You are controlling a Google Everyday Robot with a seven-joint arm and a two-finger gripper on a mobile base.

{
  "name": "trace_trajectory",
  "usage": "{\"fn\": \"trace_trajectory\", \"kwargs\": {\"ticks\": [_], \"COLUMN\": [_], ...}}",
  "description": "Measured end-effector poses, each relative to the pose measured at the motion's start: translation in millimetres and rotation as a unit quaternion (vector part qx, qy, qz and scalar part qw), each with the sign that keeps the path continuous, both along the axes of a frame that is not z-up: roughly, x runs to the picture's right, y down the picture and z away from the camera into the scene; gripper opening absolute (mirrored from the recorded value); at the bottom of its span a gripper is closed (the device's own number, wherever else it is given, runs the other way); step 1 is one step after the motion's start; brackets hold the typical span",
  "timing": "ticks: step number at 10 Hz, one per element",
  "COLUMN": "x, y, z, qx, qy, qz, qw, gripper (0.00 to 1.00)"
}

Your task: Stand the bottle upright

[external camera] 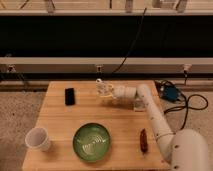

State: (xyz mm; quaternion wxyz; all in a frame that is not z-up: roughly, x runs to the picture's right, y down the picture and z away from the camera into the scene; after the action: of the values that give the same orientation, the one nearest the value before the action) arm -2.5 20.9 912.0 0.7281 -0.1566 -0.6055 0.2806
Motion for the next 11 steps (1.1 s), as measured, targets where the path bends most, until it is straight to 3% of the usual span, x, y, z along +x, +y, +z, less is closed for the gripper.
{"fn": "trace_trajectory", "kwargs": {"ticks": [3, 10, 11], "x": [2, 17, 18], "y": [0, 2, 2], "z": [-0.7, 1.0, 1.2], "qx": [-0.004, -0.025, -0.026], "qy": [0.008, 0.033, 0.035], "qz": [0.004, 0.032, 0.036], "qw": [1.0000, 0.9986, 0.9984], "gripper": [0.04, 0.73, 0.78]}}
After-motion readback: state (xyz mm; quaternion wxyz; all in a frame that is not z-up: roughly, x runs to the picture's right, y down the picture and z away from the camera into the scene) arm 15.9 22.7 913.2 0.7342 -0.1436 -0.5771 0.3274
